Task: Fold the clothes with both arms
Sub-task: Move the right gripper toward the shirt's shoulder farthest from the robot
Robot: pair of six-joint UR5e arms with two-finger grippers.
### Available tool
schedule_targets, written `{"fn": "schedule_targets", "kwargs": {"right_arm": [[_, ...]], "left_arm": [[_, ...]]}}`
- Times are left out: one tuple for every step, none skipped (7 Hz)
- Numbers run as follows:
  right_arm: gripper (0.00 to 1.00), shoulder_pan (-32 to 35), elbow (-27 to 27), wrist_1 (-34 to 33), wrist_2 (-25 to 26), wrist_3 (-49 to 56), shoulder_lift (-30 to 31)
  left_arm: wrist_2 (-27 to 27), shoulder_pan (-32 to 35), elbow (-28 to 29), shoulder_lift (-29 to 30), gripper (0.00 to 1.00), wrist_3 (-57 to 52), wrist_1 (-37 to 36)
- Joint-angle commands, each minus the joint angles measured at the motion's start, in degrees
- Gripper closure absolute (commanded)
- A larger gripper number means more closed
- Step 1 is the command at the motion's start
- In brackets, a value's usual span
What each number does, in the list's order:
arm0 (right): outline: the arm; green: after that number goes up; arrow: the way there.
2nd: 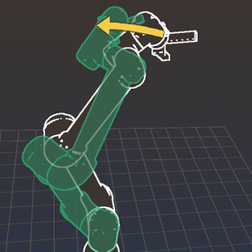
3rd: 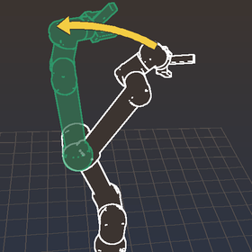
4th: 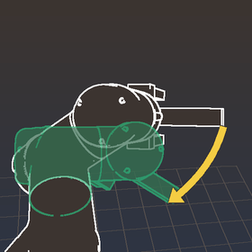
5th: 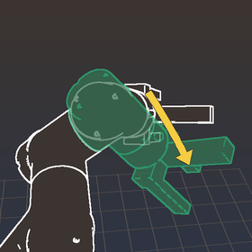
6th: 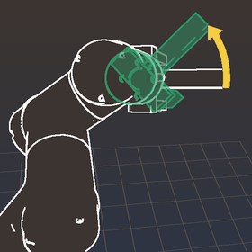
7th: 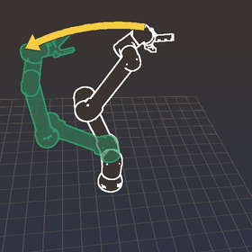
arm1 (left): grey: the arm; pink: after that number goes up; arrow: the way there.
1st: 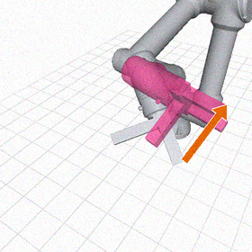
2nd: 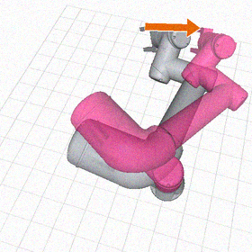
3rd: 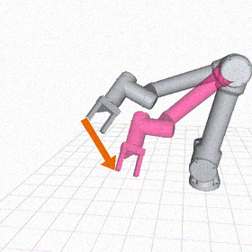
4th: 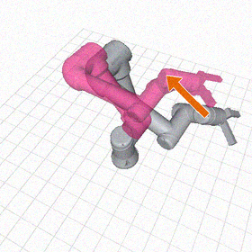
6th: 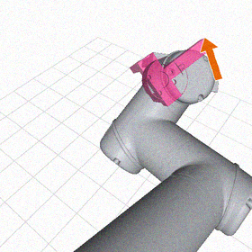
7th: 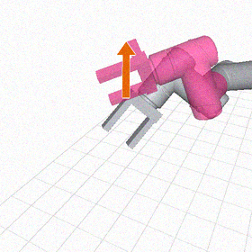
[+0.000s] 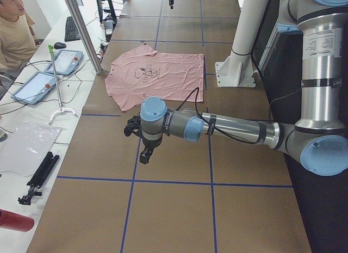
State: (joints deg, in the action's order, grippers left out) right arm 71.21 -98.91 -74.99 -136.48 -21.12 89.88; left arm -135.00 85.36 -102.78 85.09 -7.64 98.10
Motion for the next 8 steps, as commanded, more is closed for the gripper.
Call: {"fn": "schedule_targets", "kwargs": {"right_arm": [[0.00, -12.7, 8.9, 11.3, 8.4, -29.4, -14.3], [0.00, -16.5, 17.1, 17.6, 16.0, -40.9, -22.4], [0.03, -19.1, 25.3, 21.2, 22.6, -50.8, -29.1], [0.11, -20.4, 30.3, 21.6, 26.0, -52.7, -33.1], [0.17, -20.8, 32.0, 21.6, 27.9, -52.8, -33.8], [0.17, -21.5, 33.1, 21.6, 29.8, -52.7, -34.0], [0.22, -21.6, 33.3, 21.6, 30.9, -52.7, -33.9], [0.23, -21.6, 33.3, 21.5, 31.4, -52.6, -33.8]], "left_arm": [[-2.0, 0.0, -0.1, -0.3, 0.00, 0.2, 0.1], [-2.5, 0.0, -0.1, -0.5, 0.00, 0.2, 0.1], [-3.1, 0.0, -0.2, -0.6, 0.00, 0.2, 0.2], [-6.2, 0.0, -0.2, -0.9, 0.00, 0.2, 0.2], [-6.4, 0.0, -0.3, -0.9, 0.00, 0.1, 0.2], [-6.6, 0.0, -0.3, -0.8, 0.00, 0.1, 0.2], [-6.6, 0.0, -0.3, -0.8, 0.00, 0.1, 0.2], [-6.6, 0.1, -0.6, -0.8, 0.00, 0.1, 0.2]]}}
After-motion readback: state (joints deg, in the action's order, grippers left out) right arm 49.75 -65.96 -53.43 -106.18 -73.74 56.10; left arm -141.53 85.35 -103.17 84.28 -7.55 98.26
